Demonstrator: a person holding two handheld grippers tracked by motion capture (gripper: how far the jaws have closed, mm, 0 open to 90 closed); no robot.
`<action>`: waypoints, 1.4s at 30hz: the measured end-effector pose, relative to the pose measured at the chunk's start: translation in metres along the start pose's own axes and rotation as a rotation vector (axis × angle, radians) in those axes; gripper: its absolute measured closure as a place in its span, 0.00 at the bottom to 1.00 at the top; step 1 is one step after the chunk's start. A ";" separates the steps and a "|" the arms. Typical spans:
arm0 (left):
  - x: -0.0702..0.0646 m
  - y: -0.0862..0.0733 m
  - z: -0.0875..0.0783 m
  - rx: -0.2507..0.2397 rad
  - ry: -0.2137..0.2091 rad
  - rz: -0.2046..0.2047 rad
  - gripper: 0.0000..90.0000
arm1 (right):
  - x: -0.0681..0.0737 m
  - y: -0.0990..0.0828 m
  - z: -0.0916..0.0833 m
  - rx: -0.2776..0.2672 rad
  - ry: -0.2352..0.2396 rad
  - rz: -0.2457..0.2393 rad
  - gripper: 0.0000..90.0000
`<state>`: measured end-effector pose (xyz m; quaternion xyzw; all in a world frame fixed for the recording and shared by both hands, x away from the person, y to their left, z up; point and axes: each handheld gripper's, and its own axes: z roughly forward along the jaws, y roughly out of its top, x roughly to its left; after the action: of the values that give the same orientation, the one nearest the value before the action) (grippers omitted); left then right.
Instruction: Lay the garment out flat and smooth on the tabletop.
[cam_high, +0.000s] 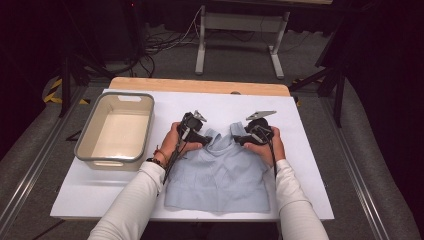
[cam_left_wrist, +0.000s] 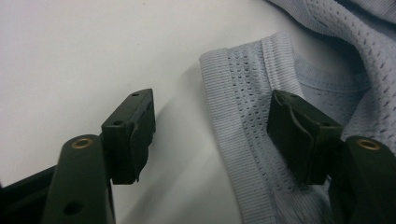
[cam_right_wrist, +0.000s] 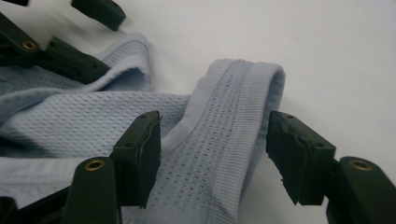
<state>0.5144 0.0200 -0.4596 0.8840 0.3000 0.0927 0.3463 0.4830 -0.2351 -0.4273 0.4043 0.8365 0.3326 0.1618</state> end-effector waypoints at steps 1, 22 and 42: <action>-0.002 0.001 0.000 0.002 0.004 0.005 0.42 | -0.001 0.000 0.002 0.009 -0.005 0.008 0.41; -0.005 0.002 -0.031 -0.167 0.046 -0.042 0.95 | -0.002 -0.012 -0.025 -0.123 0.027 0.008 0.97; -0.030 0.009 -0.131 -0.483 0.185 -0.053 0.95 | 0.006 -0.012 -0.105 -0.466 -0.039 0.042 0.97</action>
<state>0.4457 0.0693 -0.3551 0.7554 0.3226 0.2331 0.5206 0.4155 -0.2805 -0.3591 0.3796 0.7253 0.5121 0.2599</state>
